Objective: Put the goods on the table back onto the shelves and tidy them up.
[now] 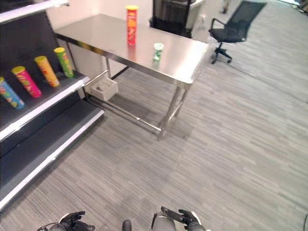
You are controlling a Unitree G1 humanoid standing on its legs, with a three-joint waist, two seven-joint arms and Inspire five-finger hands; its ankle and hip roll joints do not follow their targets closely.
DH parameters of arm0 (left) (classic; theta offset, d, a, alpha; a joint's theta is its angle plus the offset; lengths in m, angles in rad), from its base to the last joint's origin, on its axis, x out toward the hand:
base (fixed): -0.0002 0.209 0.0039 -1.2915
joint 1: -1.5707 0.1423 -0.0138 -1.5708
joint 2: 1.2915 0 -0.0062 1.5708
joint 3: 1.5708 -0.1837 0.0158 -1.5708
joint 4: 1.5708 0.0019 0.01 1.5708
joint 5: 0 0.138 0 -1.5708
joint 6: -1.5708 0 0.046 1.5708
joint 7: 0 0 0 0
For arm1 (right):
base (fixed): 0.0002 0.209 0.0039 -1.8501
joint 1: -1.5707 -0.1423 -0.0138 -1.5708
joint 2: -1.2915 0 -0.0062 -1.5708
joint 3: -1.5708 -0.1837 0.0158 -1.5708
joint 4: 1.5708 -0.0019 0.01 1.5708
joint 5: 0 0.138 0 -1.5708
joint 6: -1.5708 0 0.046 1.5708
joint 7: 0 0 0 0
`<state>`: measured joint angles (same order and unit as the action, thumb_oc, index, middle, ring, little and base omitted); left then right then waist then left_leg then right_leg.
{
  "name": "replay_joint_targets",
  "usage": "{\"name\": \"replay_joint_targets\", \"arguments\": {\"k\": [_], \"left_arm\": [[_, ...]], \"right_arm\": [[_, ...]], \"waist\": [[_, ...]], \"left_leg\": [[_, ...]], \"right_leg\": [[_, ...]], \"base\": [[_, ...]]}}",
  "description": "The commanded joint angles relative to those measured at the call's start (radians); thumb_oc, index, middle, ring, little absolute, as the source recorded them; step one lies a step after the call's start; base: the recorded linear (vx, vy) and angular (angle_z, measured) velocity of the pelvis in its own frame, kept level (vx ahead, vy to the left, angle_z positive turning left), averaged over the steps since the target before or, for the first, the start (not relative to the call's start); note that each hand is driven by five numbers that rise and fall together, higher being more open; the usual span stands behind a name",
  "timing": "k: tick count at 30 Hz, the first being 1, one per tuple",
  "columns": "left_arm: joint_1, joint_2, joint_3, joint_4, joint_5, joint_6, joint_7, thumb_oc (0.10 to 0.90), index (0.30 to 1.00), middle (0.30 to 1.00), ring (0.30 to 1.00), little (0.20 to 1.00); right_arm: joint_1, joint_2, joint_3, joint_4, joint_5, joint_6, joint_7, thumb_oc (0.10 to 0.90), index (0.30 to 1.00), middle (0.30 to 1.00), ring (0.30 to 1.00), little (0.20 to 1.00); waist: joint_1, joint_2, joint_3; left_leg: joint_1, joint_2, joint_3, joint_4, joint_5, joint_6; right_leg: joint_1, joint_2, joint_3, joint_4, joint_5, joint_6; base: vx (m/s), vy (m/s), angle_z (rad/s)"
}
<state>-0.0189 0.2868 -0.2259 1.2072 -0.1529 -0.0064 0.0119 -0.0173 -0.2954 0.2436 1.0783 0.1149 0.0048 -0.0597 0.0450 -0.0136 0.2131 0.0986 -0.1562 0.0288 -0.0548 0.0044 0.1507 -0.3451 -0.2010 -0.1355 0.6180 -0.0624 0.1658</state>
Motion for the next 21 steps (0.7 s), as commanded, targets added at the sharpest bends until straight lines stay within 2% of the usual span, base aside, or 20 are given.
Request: {"name": "replay_joint_targets", "arguments": {"k": [1, 3, 5, 6, 7, 8, 9, 10, 11, 12, 13, 14, 15, 16, 17, 18, 19, 20, 21], "left_arm": [[-0.032, 0.012, 0.034, -0.027, 0.011, -0.028, 0.007, 0.800, 0.900, 0.900, 0.900, 0.900], [-0.035, 0.009, 0.035, -0.023, 0.016, -0.032, 0.007, 0.800, 0.900, 0.900, 0.900, 0.900], [-0.032, 0.007, 0.037, -0.026, 0.017, -0.036, 0.004, 0.800, 0.900, 0.900, 0.900, 0.900], [-0.031, 0.005, 0.038, -0.026, 0.019, -0.035, 0.003, 0.800, 0.900, 0.900, 0.900, 0.900], [-0.020, -0.003, 0.045, -0.046, -0.024, -0.035, 0.007, 0.800, 0.900, 0.900, 0.900, 0.900], [-0.016, -0.004, 0.038, -0.056, -0.031, -0.035, 0.005, 0.800, 0.900, 0.900, 0.900, 0.900], [-0.020, 0.000, 0.031, -0.074, -0.040, -0.023, 0.000, 0.800, 0.900, 0.900, 0.900, 0.900], [-0.024, 0.002, 0.031, -0.077, -0.050, -0.024, -0.002, 0.800, 0.900, 0.900, 0.900, 0.900], [-0.033, 0.006, 0.023, -0.084, -0.053, -0.023, 0.002, 0.800, 0.900, 0.900, 0.900, 0.900], [-0.038, 0.002, 0.018, -0.080, -0.051, -0.020, 0.005, 0.800, 0.900, 0.900, 0.900, 0.900], [-0.038, 0.002, 0.018, -0.080, -0.051, -0.020, 0.005, 0.800, 0.900, 0.900, 0.900, 0.900], [-0.051, 0.000, 0.014, -0.081, -0.057, -0.022, 0.013, 0.800, 0.900, 0.900, 0.900, 0.900], [-0.052, -0.002, 0.012, -0.080, -0.056, -0.025, 0.014, 0.800, 0.900, 0.900, 0.900, 0.900], [-0.052, -0.002, 0.012, -0.080, -0.056, -0.025, 0.014, 0.800, 0.900, 0.900, 0.900, 0.900], [-0.051, -0.003, 0.012, -0.081, -0.053, -0.025, 0.013, 0.800, 0.900, 0.900, 0.900, 0.900], [-0.047, -0.001, 0.012, -0.083, -0.051, -0.028, 0.013, 0.800, 0.900, 0.900, 0.900, 0.900], [-0.046, -0.002, 0.012, -0.083, -0.051, -0.028, 0.013, 0.800, 0.900, 0.900, 0.900, 0.900], [-0.034, 0.003, 0.021, -0.076, -0.041, -0.018, 0.013, 0.800, 0.900, 0.900, 0.900, 0.900], [-0.026, 0.000, 0.034, -0.061, -0.047, -0.025, 0.017, 0.800, 0.900, 0.900, 0.900, 0.900]], "right_arm": [[-0.003, -0.057, -0.007, -0.018, -0.008, -0.002, -0.020, 0.800, 0.900, 0.900, 0.900, 0.900], [-0.002, -0.061, -0.007, -0.014, -0.007, -0.001, -0.020, 0.800, 0.900, 0.900, 0.900, 0.900], [0.004, -0.067, -0.007, -0.018, -0.016, 0.000, -0.015, 0.800, 0.900, 0.900, 0.900, 0.900], [0.007, -0.067, -0.001, -0.016, -0.019, 0.000, -0.013, 0.800, 0.900, 0.900, 0.900, 0.900], [0.014, -0.088, 0.011, -0.015, -0.027, -0.004, -0.005, 0.800, 0.900, 0.900, 0.900, 0.900], [0.017, -0.096, 0.012, -0.014, -0.015, -0.008, -0.006, 0.800, 0.900, 0.900, 0.900, 0.900], [0.027, -0.103, 0.001, -0.025, 0.012, -0.010, -0.018, 0.800, 0.900, 0.900, 0.900, 0.900], [0.030, -0.108, -0.009, -0.029, 0.024, -0.016, -0.020, 0.800, 0.900, 0.900, 0.900, 0.900], [0.015, -0.111, -0.010, -0.030, 0.039, -0.013, -0.030, 0.800, 0.900, 0.900, 0.900, 0.900], [0.008, -0.114, -0.008, -0.025, 0.046, -0.011, -0.035, 0.800, 0.900, 0.900, 0.900, 0.900], [0.008, -0.114, -0.008, -0.025, 0.046, -0.011, -0.035, 0.800, 0.900, 0.900, 0.900, 0.900], [-0.001, -0.114, -0.009, -0.025, 0.064, -0.015, -0.043, 0.800, 0.900, 0.900, 0.900, 0.900], [0.001, -0.113, -0.010, -0.025, 0.065, -0.017, -0.045, 0.800, 0.900, 0.900, 0.900, 0.900], [0.000, -0.113, -0.010, -0.025, 0.065, -0.017, -0.045, 0.800, 0.900, 0.900, 0.900, 0.900], [0.001, -0.113, -0.008, -0.024, 0.062, -0.017, -0.045, 0.800, 0.900, 0.900, 0.900, 0.900], [-0.001, -0.109, 0.001, -0.021, 0.051, -0.020, -0.045, 0.800, 0.900, 0.900, 0.900, 0.900], [-0.001, -0.109, 0.001, -0.020, 0.051, -0.021, -0.045, 0.800, 0.900, 0.900, 0.900, 0.900], [0.002, -0.110, 0.009, -0.001, 0.028, -0.015, -0.047, 0.800, 0.900, 0.900, 0.900, 0.900], [0.006, -0.098, 0.015, 0.022, 0.001, -0.015, -0.033, 0.800, 0.900, 0.900, 0.900, 0.900]], "waist": [[-0.030, -0.004, 0.036], [-0.049, -0.003, 0.043], [-0.055, -0.014, 0.035], [-0.050, -0.019, 0.023], [-0.047, -0.020, -0.011], [-0.043, -0.015, -0.024], [-0.038, -0.020, -0.010], [-0.038, -0.028, 0.007], [-0.029, -0.049, 0.038], [-0.023, -0.051, 0.050], [-0.022, -0.050, 0.051], [-0.008, -0.050, 0.057], [0.004, -0.045, 0.060], [0.003, -0.048, 0.058], [0.016, -0.043, 0.056], [0.036, -0.017, 0.042], [0.037, -0.019, 0.046], [0.070, 0.006, 0.039], [0.072, 0.007, 0.016]], "left_leg": [[0.105, 0.086, -0.093, -0.032, -0.132, -0.113], [0.137, 0.102, -0.122, -0.032, -0.157, -0.125], [0.162, 0.106, -0.147, -0.032, -0.181, -0.137], [0.164, 0.110, -0.158, -0.032, -0.191, -0.141], [0.161, 0.171, -0.177, 0.024, -0.184, -0.171], [0.135, 0.193, -0.184, 0.084, -0.158, -0.188], [-0.007, 0.215, -0.177, 0.405, 0.009, -0.243], [-0.056, 0.218, -0.156, 0.528, 0.060, -0.237], [-0.177, 0.192, -0.121, 0.698, 0.066, -0.217], [-0.231, 0.170, -0.109, 0.718, 0.034, -0.206], [-0.232, 0.171, -0.109, 0.720, 0.033, -0.206], [-0.314, 0.152, -0.084, 0.662, -0.011, -0.196], [-0.342, 0.150, -0.072, 0.583, -0.029, -0.193], [-0.342, 0.147, -0.072, 0.578, -0.024, -0.193], [-0.349, 0.144, -0.063, 0.473, -0.038, -0.189], [-0.349, 0.138, -0.096, 0.244, 0.044, -0.204], [-0.337, 0.137, -0.095, 0.229, 0.050, -0.205], [-0.349, 0.135, -0.152, 0.084, 0.128, -0.214], [-0.279, 0.134, -0.186, 0.013, 0.133, -0.219]], "right_leg": [[0.079, 0.044, -0.031, -0.512, 0.202, 0.014], [0.083, 0.069, -0.037, -0.641, 0.240, 0.037], [0.085, 0.073, -0.029, -0.685, 0.264, 0.048], [0.094, 0.069, -0.039, -0.694, 0.273, 0.044], [0.118, 0.097, -0.044, -0.638, 0.259, 0.009], [0.143, 0.113, -0.060, -0.643, 0.234, -0.007], [0.247, 0.153, -0.073, -0.662, 0.154, -0.069], [0.280, 0.160, -0.075, -0.664, 0.144, -0.092], [0.309, 0.153, -0.070, -0.670, 0.121, -0.112], [0.321, 0.152, -0.063, -0.673, 0.109, -0.116], [0.322, 0.153, -0.063, -0.673, 0.109, -0.116], [0.359, 0.149, -0.058, -0.689, 0.088, -0.109], [0.381, 0.155, -0.052, -0.697, 0.076, -0.104], [0.378, 0.152, -0.053, -0.697, 0.077, -0.103], [0.398, 0.159, -0.045, -0.702, 0.065, -0.098], [0.419, 0.184, -0.036, -0.705, 0.046, -0.094], [0.425, 0.181, -0.034, -0.705, 0.045, -0.094], [0.468, 0.205, -0.013, -0.705, 0.013, -0.096], [0.497, 0.202, 0.011, -0.691, -0.006, -0.085]], "base": [[0.53, -0.224, 0.11], [0.41, -0.186, 0.40], [0.32, -0.168, 0.71], [0.64, -0.508, 0.70], [0.69, -0.599, 0.80], [0.90, -0.889, 1.02], [0.51, -0.611, 1.72], [0.39, -0.604, 2.52], [0.14, -0.302, 2.05], [0.06, -0.185, 0.92], [0.17, -0.105, -0.36], [0.23, -0.068, -0.28], [0.23, -0.069, -0.36], [0.20, -0.008, -0.50], [0.31, 0.051, -0.68], [0.31, 0.047, -0.60], [0.41, 0.082, -0.67], [0.40, 0.077, -0.69], [0.48, 0.107, -0.93]]}}
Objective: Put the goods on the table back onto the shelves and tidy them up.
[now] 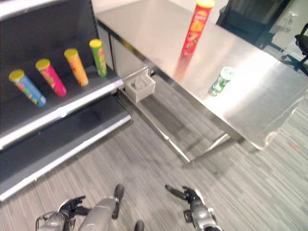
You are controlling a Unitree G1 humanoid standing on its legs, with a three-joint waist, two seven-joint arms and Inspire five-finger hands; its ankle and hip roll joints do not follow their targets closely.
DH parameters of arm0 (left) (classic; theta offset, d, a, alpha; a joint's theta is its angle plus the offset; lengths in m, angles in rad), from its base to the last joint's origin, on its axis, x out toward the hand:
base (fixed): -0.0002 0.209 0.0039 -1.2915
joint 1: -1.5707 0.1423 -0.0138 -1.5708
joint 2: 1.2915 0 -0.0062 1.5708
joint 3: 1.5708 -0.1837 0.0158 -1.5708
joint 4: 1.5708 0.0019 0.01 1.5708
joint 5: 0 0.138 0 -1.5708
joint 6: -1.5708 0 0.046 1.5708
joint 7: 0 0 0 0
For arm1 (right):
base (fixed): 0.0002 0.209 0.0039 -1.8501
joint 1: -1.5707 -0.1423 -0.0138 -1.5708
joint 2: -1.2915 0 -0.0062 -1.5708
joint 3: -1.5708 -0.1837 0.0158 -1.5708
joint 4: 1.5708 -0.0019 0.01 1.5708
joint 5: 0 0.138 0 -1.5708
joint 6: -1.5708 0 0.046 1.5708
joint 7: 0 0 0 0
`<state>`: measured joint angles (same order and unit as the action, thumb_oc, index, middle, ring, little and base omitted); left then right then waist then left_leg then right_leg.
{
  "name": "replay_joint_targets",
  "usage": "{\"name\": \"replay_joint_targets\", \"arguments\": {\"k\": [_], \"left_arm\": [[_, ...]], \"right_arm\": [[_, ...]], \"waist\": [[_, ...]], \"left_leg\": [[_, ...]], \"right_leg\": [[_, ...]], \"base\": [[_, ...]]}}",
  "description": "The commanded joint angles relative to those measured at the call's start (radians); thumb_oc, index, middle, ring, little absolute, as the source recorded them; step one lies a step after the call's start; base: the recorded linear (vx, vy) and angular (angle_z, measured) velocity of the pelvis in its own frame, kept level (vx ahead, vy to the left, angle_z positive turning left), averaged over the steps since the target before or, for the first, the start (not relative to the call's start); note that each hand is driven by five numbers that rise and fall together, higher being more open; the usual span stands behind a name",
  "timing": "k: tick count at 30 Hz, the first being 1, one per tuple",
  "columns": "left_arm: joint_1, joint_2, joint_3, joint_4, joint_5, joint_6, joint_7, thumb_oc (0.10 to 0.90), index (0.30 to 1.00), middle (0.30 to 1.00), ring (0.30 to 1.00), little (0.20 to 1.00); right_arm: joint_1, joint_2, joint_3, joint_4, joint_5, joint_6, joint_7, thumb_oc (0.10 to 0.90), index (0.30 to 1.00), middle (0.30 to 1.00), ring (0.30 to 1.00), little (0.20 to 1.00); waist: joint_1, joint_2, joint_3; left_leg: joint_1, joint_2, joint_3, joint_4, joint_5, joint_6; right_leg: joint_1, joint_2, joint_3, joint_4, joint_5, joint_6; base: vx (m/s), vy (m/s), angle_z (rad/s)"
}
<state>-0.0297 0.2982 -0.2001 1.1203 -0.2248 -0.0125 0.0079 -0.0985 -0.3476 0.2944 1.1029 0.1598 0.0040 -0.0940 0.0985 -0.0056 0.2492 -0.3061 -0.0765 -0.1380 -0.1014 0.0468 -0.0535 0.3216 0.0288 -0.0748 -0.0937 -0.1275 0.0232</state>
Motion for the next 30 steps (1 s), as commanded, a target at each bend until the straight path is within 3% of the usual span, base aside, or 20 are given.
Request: {"name": "replay_joint_targets", "arguments": {"k": [1, 5, 13, 18, 27, 28, 29, 30], "left_arm": [[-0.012, -0.009, 0.013, 0.025, 0.015, -0.022, 0.025, 0.800, 0.900, 0.900, 0.900, 0.900], [0.003, 0.002, 0.025, 0.011, 0.004, -0.024, 0.024, 0.800, 0.900, 0.900, 0.900, 0.900], [0.001, -0.002, 0.037, 0.068, 0.023, -0.025, 0.032, 0.800, 0.900, 0.900, 0.900, 0.900], [0.011, -0.011, 0.024, 0.109, 0.083, -0.024, 0.024, 0.800, 0.900, 0.900, 0.900, 0.900], [0.008, -0.011, 0.016, 0.112, 0.094, -0.023, 0.023, 0.800, 0.900, 0.900, 0.900, 0.900], [0.003, -0.009, 0.010, 0.105, 0.101, -0.021, 0.023, 0.800, 0.900, 0.900, 0.900, 0.900], [-0.002, -0.006, 0.006, 0.097, 0.102, -0.019, 0.021, 0.800, 0.900, 0.900, 0.900, 0.900], [-0.006, 0.001, -0.002, 0.086, 0.106, -0.018, 0.019, 0.800, 0.900, 0.900, 0.900, 0.900]], "right_arm": [[0.091, -0.038, -0.040, -0.005, -0.042, -0.015, -0.001, 0.800, 0.900, 0.900, 0.900, 0.900], [0.093, -0.029, -0.035, 0.000, -0.055, -0.008, 0.007, 0.800, 0.900, 0.900, 0.900, 0.900], [0.073, -0.009, -0.028, 0.050, -0.061, -0.002, 0.005, 0.800, 0.900, 0.900, 0.900, 0.900], [0.084, 0.007, -0.023, 0.103, -0.092, 0.004, 0.013, 0.800, 0.900, 0.900, 0.900, 0.900], [0.089, 0.010, -0.026, 0.109, -0.092, 0.005, 0.015, 0.800, 0.900, 0.900, 0.900, 0.900], [0.087, 0.008, -0.033, 0.109, -0.096, 0.008, 0.016, 0.800, 0.900, 0.900, 0.900, 0.900], [0.080, 0.008, -0.036, 0.105, -0.096, 0.011, 0.019, 0.800, 0.900, 0.900, 0.900, 0.900], [0.066, 0.004, -0.041, 0.097, -0.092, 0.013, 0.020, 0.800, 0.900, 0.900, 0.900, 0.900]], "waist": [[0.015, 0.000, -0.029], [0.018, -0.002, -0.048], [0.022, -0.003, -0.058], [0.019, -0.019, -0.067], [0.013, -0.022, -0.071], [0.011, -0.026, -0.081], [0.012, -0.025, -0.088], [0.011, -0.018, -0.089]], "left_leg": [[0.148, 0.053, -0.026, 0.065, 0.094, -0.013], [0.210, 0.049, -0.016, 0.028, 0.093, -0.004], [0.228, 0.052, 0.020, 0.014, 0.085, -0.005], [0.266, 0.063, 0.058, 0.014, 0.053, -0.003], [0.277, 0.060, 0.063, 0.014, 0.044, 0.002], [0.282, 0.054, 0.066, 0.014, 0.025, 0.014], [0.284, 0.056, 0.073, 0.014, 0.016, 0.025], [0.298, 0.055, 0.087, 0.014, 0.002, 0.045]], "right_leg": [[-0.171, -0.037, -0.047, 0.043, 0.049, 0.056], [-0.182, -0.055, -0.032, 0.063, 0.046, 0.059], [-0.185, -0.067, -0.049, 0.035, 0.063, 0.078], [-0.159, -0.074, -0.073, 0.006, 0.070, 0.095], [-0.153, -0.078, -0.072, 0.006, 0.067, 0.100], [-0.151, -0.094, -0.068, 0.006, 0.069, 0.115], [-0.162, -0.110, -0.062, 0.042, 0.066, 0.122], [-0.212, -0.132, -0.039, 0.152, 0.048, 0.129]], "base": [[0.31, 0.078, -1.00], [0.12, 0.046, -0.78], [0.01, 0.011, -0.01], [0.04, 0.003, -0.08], [0.03, 0.008, -0.05], [0.11, 0.087, -0.04], [0.19, 0.222, -0.11], [0.20, 0.332, -0.27]]}}
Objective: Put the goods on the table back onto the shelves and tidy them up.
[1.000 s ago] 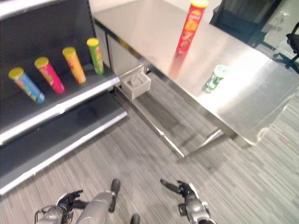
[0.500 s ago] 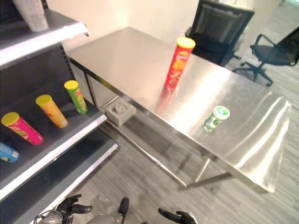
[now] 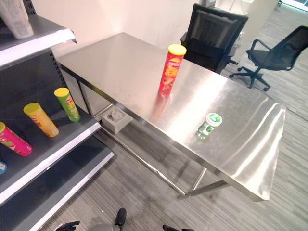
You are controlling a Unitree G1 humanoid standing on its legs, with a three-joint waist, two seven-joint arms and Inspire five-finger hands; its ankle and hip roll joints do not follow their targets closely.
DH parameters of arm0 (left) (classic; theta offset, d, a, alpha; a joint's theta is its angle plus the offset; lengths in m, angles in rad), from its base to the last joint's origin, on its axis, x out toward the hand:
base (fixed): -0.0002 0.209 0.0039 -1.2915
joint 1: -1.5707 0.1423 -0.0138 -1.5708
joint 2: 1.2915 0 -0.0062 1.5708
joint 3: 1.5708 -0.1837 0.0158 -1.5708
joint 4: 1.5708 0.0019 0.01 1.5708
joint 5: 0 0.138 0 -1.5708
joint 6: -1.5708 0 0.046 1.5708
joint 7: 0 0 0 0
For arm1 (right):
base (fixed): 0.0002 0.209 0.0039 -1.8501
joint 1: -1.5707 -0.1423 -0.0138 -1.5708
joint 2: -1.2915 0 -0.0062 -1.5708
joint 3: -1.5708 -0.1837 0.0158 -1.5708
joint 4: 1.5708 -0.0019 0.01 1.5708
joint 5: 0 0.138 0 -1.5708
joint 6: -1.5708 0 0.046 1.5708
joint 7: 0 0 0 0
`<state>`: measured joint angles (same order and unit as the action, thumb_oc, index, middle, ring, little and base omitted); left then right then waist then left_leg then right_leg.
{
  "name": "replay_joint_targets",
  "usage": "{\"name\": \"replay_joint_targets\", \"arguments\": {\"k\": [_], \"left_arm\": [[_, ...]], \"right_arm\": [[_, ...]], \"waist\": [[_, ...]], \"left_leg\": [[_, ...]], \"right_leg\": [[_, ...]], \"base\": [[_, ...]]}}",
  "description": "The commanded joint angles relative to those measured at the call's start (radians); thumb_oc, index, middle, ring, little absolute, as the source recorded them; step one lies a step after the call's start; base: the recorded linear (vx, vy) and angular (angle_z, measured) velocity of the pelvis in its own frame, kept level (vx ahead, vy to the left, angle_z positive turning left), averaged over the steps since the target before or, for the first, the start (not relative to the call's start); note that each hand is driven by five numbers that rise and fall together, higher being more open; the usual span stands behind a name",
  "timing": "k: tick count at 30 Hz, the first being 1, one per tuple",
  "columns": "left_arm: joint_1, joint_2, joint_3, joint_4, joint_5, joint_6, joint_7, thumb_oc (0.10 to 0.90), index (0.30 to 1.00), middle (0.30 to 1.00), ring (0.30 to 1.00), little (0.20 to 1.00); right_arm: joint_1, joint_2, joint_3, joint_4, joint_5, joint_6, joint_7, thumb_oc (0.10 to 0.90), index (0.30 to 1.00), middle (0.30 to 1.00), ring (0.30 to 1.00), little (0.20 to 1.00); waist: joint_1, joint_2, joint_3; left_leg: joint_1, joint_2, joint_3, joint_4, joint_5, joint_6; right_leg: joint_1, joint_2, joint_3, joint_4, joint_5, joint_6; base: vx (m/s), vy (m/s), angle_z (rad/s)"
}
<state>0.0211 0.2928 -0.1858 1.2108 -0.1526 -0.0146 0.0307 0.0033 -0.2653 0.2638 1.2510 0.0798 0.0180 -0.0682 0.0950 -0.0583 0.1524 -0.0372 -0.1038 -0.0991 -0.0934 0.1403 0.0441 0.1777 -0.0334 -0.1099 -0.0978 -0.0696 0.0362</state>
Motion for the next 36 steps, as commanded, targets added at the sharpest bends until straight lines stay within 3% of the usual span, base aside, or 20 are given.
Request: {"name": "replay_joint_targets", "arguments": {"k": [1, 2, 4, 6, 7, 14, 15, 16, 17, 18, 19, 22, 32, 36], "left_arm": [[-0.059, 0.007, -0.024, -0.009, 0.041, -0.014, -0.008, 0.800, 0.900, 0.900, 0.900, 0.900], [-0.057, 0.010, -0.030, -0.016, 0.051, -0.009, -0.013, 0.800, 0.900, 0.900, 0.900, 0.900], [-0.055, 0.015, -0.033, -0.027, 0.051, -0.008, -0.013, 0.800, 0.900, 0.900, 0.900, 0.900], [-0.052, 0.020, -0.037, -0.031, 0.057, -0.005, -0.018, 0.800, 0.900, 0.900, 0.900, 0.900], [-0.050, 0.022, -0.035, -0.032, 0.060, -0.006, -0.018, 0.800, 0.900, 0.900, 0.900, 0.900], [-0.050, 0.023, -0.035, -0.032, 0.060, -0.006, -0.018, 0.800, 0.900, 0.900, 0.900, 0.900], [-0.053, 0.030, -0.027, -0.037, 0.056, -0.011, -0.013, 0.800, 0.900, 0.900, 0.900, 0.900], [-0.058, 0.032, -0.023, -0.037, 0.049, -0.013, -0.011, 0.800, 0.900, 0.900, 0.900, 0.900], [-0.063, 0.034, -0.023, -0.021, 0.048, -0.010, -0.005, 0.800, 0.900, 0.900, 0.900, 0.900], [-0.064, 0.039, -0.024, -0.021, 0.054, -0.016, -0.001, 0.800, 0.900, 0.900, 0.900, 0.900], [-0.058, 0.030, -0.016, -0.022, 0.050, -0.020, -0.002, 0.800, 0.900, 0.900, 0.900, 0.900], [-0.067, 0.011, -0.018, -0.013, 0.034, -0.024, -0.001, 0.800, 0.900, 0.900, 0.900, 0.900], [-0.062, -0.002, -0.026, -0.007, 0.056, -0.030, -0.001, 0.800, 0.900, 0.900, 0.900, 0.900], [-0.050, 0.014, -0.012, -0.013, 0.059, -0.039, -0.013, 0.800, 0.900, 0.900, 0.900, 0.900]], "right_arm": [[-0.038, -0.079, -0.019, -0.059, -0.012, -0.002, -0.002, 0.800, 0.900, 0.900, 0.900, 0.900], [-0.038, -0.080, -0.019, -0.069, -0.017, -0.001, 0.001, 0.800, 0.900, 0.900, 0.900, 0.900], [-0.044, -0.086, -0.014, -0.086, -0.017, -0.003, 0.000, 0.800, 0.900, 0.900, 0.900, 0.900], [-0.043, -0.086, -0.013, -0.104, -0.015, -0.005, -0.003, 0.800, 0.900, 0.900, 0.900, 0.900], [-0.039, -0.086, -0.014, -0.110, -0.016, -0.006, -0.004, 0.800, 0.900, 0.900, 0.900, 0.900], [-0.039, -0.086, -0.013, -0.111, -0.016, -0.006, -0.004, 0.800, 0.900, 0.900, 0.900, 0.900], [-0.039, -0.091, -0.015, -0.122, -0.019, -0.007, -0.003, 0.800, 0.900, 0.900, 0.900, 0.900], [-0.044, -0.095, -0.016, -0.123, -0.019, -0.007, -0.003, 0.800, 0.900, 0.900, 0.900, 0.900], [-0.055, -0.100, -0.011, -0.113, -0.020, -0.004, -0.006, 0.800, 0.900, 0.900, 0.900, 0.900], [-0.051, -0.097, -0.008, -0.100, -0.030, 0.002, -0.002, 0.800, 0.900, 0.900, 0.900, 0.900], [-0.034, -0.095, -0.015, -0.095, -0.034, 0.005, -0.003, 0.800, 0.900, 0.900, 0.900, 0.900], [-0.008, -0.096, -0.024, -0.038, -0.038, 0.011, -0.005, 0.800, 0.900, 0.900, 0.900, 0.900], [0.045, -0.092, -0.111, 0.077, -0.023, 0.021, -0.035, 0.800, 0.900, 0.900, 0.900, 0.900], [0.097, -0.162, -0.258, 0.144, 0.039, 0.020, -0.061, 0.800, 0.900, 0.900, 0.900, 0.900]], "waist": [[0.011, 0.041, 0.009], [0.006, 0.046, 0.019], [-0.003, 0.054, 0.046], [-0.005, 0.072, 0.060], [-0.005, 0.074, 0.056], [-0.007, 0.074, 0.058], [-0.004, 0.074, 0.055], [-0.005, 0.072, 0.058], [-0.005, 0.062, 0.059], [-0.008, 0.038, 0.055], [-0.009, 0.020, 0.039], [-0.020, 0.007, 0.016], [-0.056, 0.018, 0.007], [-0.090, 0.019, 0.005]], "left_leg": [[0.048, 0.068, 0.050, 0.015, -0.113, -0.028], [0.069, 0.056, 0.051, 0.018, -0.126, -0.007], [0.090, 0.054, 0.049, 0.016, -0.130, 0.013], [0.108, 0.066, 0.049, 0.016, -0.141, 0.015], [0.118, 0.070, 0.053, 0.014, -0.148, 0.011], [0.120, 0.070, 0.052, 0.014, -0.148, 0.011], [0.134, 0.085, 0.055, 0.013, -0.168, -0.008], [0.142, 0.091, 0.051, 0.009, -0.176, -0.020], [0.143, 0.091, 0.046, 0.008, -0.182, -0.030], [0.146, 0.087, 0.032, 0.013, -0.191, -0.038], [0.152, 0.093, 0.036, 0.007, -0.189, -0.048], [0.131, 0.126, 0.022, 0.006, -0.181, -0.078], [0.140, 0.159, 0.068, 0.006, -0.189, -0.106], [0.169, 0.166, 0.107, 0.006, -0.204, -0.110]], "right_leg": [[-0.113, -0.087, 0.003, 0.271, -0.002, 0.136], [-0.184, -0.106, 0.021, 0.431, 0.056, 0.146], [-0.254, -0.114, 0.031, 0.572, 0.159, 0.147], [-0.312, -0.131, 0.013, 0.654, 0.161, 0.138], [-0.317, -0.151, -0.004, 0.630, 0.152, 0.134], [-0.315, -0.152, -0.005, 0.630, 0.150, 0.134], [-0.305, -0.204, -0.064, 0.491, 0.121, 0.129], [-0.296, -0.217, -0.090, 0.390, 0.119, 0.132], [-0.297, -0.221, -0.096, 0.291, 0.123, 0.137], [-0.247, -0.208, -0.060, 0.177, 0.132, 0.154], [-0.226, -0.199, -0.061, 0.145, 0.152, 0.166], [-0.165, -0.165, -0.091, 0.051, 0.159, 0.156], [-0.140, -0.140, -0.085, 0.010, 0.146, 0.155], [-0.135, -0.130, -0.050, 0.010, 0.146, 0.157]], "base": [[0.20, 0.397, -0.41], [0.12, 0.301, -0.45], [0.01, 0.158, -0.34], [0.06, 0.085, 0.03], [0.08, 0.024, 0.06], [0.02, -0.011, 0.10], [0.18, -0.133, 0.16], [0.24, -0.199, 0.04], [0.20, -0.250, -0.25], [0.23, -0.291, -0.35], [0.20, -0.275, -0.25], [0.10, -0.264, 0.49], [0.00, -0.025, -0.01], [0.01, 0.035, -0.33]]}}
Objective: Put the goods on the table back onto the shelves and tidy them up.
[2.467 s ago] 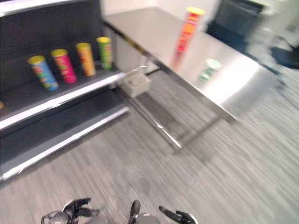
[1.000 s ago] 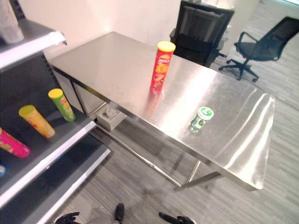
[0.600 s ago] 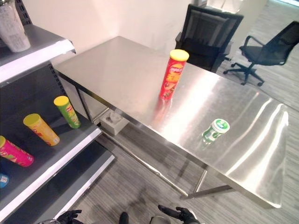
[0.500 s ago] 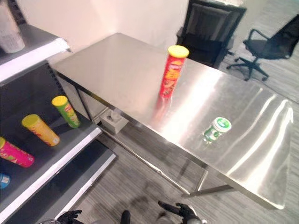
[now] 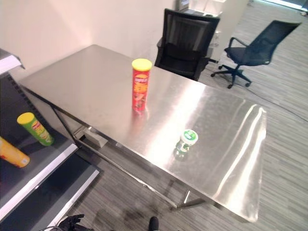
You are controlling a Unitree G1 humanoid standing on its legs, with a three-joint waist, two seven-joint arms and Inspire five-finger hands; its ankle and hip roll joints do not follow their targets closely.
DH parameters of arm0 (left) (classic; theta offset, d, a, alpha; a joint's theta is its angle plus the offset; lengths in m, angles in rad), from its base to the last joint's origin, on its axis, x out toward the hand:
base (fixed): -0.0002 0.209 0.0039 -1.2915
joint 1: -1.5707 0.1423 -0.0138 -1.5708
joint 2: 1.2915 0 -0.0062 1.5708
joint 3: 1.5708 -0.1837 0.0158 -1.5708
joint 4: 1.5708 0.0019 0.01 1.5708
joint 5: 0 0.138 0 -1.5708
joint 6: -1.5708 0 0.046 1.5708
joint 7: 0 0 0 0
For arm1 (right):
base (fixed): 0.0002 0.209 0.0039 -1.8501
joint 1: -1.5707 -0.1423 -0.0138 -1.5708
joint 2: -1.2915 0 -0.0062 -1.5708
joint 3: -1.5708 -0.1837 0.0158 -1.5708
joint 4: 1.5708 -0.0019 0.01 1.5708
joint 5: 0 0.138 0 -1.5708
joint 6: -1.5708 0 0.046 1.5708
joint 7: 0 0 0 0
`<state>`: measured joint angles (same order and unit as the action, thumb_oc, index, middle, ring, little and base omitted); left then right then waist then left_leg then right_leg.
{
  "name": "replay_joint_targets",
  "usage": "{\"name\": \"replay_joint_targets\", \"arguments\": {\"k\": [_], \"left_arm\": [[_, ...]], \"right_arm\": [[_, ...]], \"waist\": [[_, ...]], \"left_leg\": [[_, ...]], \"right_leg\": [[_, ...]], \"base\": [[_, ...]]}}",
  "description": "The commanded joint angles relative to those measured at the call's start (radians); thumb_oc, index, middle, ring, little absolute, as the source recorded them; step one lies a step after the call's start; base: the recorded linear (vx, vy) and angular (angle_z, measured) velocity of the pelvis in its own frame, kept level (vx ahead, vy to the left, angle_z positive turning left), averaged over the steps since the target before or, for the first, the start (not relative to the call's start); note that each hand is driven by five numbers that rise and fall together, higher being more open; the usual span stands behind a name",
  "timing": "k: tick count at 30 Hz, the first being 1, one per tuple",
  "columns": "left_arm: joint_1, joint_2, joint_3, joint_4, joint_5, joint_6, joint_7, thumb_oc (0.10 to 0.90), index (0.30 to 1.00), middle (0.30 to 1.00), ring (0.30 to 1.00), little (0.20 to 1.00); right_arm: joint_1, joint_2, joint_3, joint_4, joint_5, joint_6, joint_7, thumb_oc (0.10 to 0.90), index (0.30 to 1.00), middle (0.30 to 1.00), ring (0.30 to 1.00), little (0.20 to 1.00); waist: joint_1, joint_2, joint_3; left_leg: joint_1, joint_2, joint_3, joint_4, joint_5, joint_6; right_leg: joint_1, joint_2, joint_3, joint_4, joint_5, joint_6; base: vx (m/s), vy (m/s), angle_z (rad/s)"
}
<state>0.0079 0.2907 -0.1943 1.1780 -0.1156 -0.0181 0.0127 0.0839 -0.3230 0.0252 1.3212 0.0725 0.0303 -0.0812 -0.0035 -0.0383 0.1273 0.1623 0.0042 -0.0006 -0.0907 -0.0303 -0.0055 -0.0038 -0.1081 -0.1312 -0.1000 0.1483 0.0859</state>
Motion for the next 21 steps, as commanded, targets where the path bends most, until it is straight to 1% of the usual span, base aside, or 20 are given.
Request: {"name": "replay_joint_targets", "arguments": {"k": [1, 3, 6, 7, 8, 9, 10, 11, 13, 15, 16, 18, 21], "left_arm": [[-0.035, 0.023, 0.000, 0.015, 0.022, -0.037, 0.004, 0.800, 0.900, 0.900, 0.900, 0.900], [-0.031, 0.033, 0.001, 0.000, 0.022, -0.041, -0.001, 0.800, 0.900, 0.900, 0.900, 0.900], [-0.024, 0.047, 0.010, -0.019, 0.026, -0.048, -0.006, 0.800, 0.900, 0.900, 0.900, 0.900], [-0.022, 0.050, 0.014, -0.024, 0.026, -0.051, -0.005, 0.800, 0.900, 0.900, 0.900, 0.900], [-0.018, 0.058, 0.022, -0.035, 0.025, -0.054, -0.006, 0.800, 0.900, 0.900, 0.900, 0.900], [-0.016, 0.058, 0.023, -0.048, 0.025, -0.055, -0.005, 0.800, 0.900, 0.900, 0.900, 0.900], [-0.013, 0.059, 0.026, -0.058, 0.027, -0.059, -0.003, 0.800, 0.900, 0.900, 0.900, 0.900], [-0.013, 0.055, 0.026, -0.058, 0.032, -0.061, -0.002, 0.800, 0.900, 0.900, 0.900, 0.900], [-0.013, 0.041, 0.031, -0.063, 0.043, -0.062, 0.000, 0.800, 0.900, 0.900, 0.900, 0.900], [-0.020, 0.025, 0.024, -0.060, 0.059, -0.059, -0.007, 0.800, 0.900, 0.900, 0.900, 0.900], [-0.023, 0.021, 0.022, -0.057, 0.065, -0.058, -0.012, 0.800, 0.900, 0.900, 0.900, 0.900], [-0.026, 0.016, 0.017, -0.054, 0.076, -0.053, -0.020, 0.800, 0.900, 0.900, 0.900, 0.900], [-0.011, 0.016, 0.017, -0.063, 0.077, -0.050, -0.036, 0.800, 0.900, 0.900, 0.900, 0.900]], "right_arm": [[0.021, -0.125, -0.050, 0.087, 0.059, 0.009, -0.053, 0.800, 0.900, 0.900, 0.900, 0.900], [0.038, -0.168, -0.115, 0.106, 0.084, 0.006, -0.060, 0.800, 0.900, 0.900, 0.900, 0.900], [0.086, -0.264, -0.264, 0.135, 0.135, -0.008, -0.088, 0.800, 0.900, 0.900, 0.900, 0.900], [0.100, -0.293, -0.309, 0.133, 0.152, -0.014, -0.097, 0.800, 0.900, 0.900, 0.900, 0.900], [0.115, -0.346, -0.382, 0.112, 0.181, -0.027, -0.118, 0.800, 0.900, 0.900, 0.900, 0.900], [0.124, -0.368, -0.413, 0.073, 0.185, -0.036, -0.133, 0.800, 0.900, 0.900, 0.900, 0.900], [0.131, -0.405, -0.465, 0.004, 0.197, -0.051, -0.159, 0.800, 0.900, 0.900, 0.900, 0.900], [0.140, -0.427, -0.494, -0.082, 0.191, -0.064, -0.183, 0.800, 0.900, 0.900, 0.900, 0.900], [0.163, -0.467, -0.562, -0.329, 0.162, -0.085, -0.226, 0.800, 0.900, 0.900, 0.900, 0.900], [0.158, -0.506, -0.616, -0.528, 0.163, -0.116, -0.239, 0.800, 0.900, 0.900, 0.900, 0.900], [0.151, -0.537, -0.620, -0.616, 0.157, -0.133, -0.224, 0.800, 0.900, 0.900, 0.900, 0.900], [0.137, -0.573, -0.621, -0.764, 0.139, -0.150, -0.198, 0.800, 0.900, 0.900, 0.900, 0.900], [0.097, -0.625, -0.593, -0.965, 0.135, -0.186, -0.139, 0.800, 0.900, 0.900, 0.900, 0.900]], "waist": [[0.003, -0.002, 0.028], [-0.007, -0.001, 0.027], [-0.025, 0.000, 0.020], [-0.029, 0.001, 0.018], [-0.039, 0.001, 0.014], [-0.041, 0.005, 0.013], [-0.047, 0.006, 0.011], [-0.051, 0.007, 0.010], [-0.062, 0.009, 0.008], [-0.065, 0.012, 0.004], [-0.065, 0.011, 0.003], [-0.062, 0.013, -0.001], [-0.054, 0.013, -0.008]], "left_leg": [[-0.028, 0.058, 0.012, 0.003, -0.036, -0.061], [-0.023, 0.059, 0.019, 0.003, -0.039, -0.061], [-0.013, 0.059, 0.034, 0.003, -0.049, -0.062], [-0.009, 0.058, 0.037, 0.003, -0.052, -0.062], [-0.007, 0.057, 0.042, 0.003, -0.055, -0.062], [-0.005, 0.057, 0.044, 0.003, -0.057, -0.062], [-0.005, 0.056, 0.047, 0.003, -0.059, -0.061], [-0.005, 0.055, 0.049, 0.003, -0.059, -0.060], [-0.002, 0.053, 0.059, 0.003, -0.064, -0.058], [0.000, 0.052, 0.065, 0.003, -0.068, -0.056], [0.000, 0.051, 0.067, 0.003, -0.067, -0.055], [0.000, 0.052, 0.069, 0.003, -0.067, -0.055], [-0.002, 0.053, 0.067, 0.003, -0.065, -0.054]], "right_leg": [[0.045, -0.055, -0.025, 0.013, -0.071, 0.109], [0.045, -0.053, -0.018, 0.013, -0.069, 0.112], [0.044, -0.053, -0.006, 0.013, -0.068, 0.118], [0.044, -0.053, -0.003, 0.013, -0.067, 0.120], [0.042, -0.054, 0.001, 0.013, -0.066, 0.123], [0.041, -0.053, 0.005, 0.013, -0.066, 0.125], [0.039, -0.053, 0.008, 0.013, -0.063, 0.128], [0.037, -0.054, 0.012, 0.013, -0.062, 0.130], [0.031, -0.054, 0.020, 0.013, -0.059, 0.132], [0.028, -0.055, 0.025, 0.013, -0.057, 0.132], [0.027, -0.056, 0.027, 0.013, -0.055, 0.131], [0.026, -0.059, 0.027, 0.013, -0.055, 0.130], [0.025, -0.062, 0.024, 0.013, -0.053, 0.128]], "base": [[0.02, 0.036, -0.23], [0.01, 0.032, -0.17], [0.01, 0.038, -0.18], [0.03, 0.045, -0.23], [0.03, 0.040, -0.17], [0.02, 0.042, -0.10], [0.00, 0.034, -0.05], [0.00, 0.033, -0.17], [0.00, 0.035, -0.27], [-0.01, 0.029, -0.33], [-0.01, 0.019, -0.27], [0.00, 0.006, -0.06], [0.00, 0.000, 0.00]]}}
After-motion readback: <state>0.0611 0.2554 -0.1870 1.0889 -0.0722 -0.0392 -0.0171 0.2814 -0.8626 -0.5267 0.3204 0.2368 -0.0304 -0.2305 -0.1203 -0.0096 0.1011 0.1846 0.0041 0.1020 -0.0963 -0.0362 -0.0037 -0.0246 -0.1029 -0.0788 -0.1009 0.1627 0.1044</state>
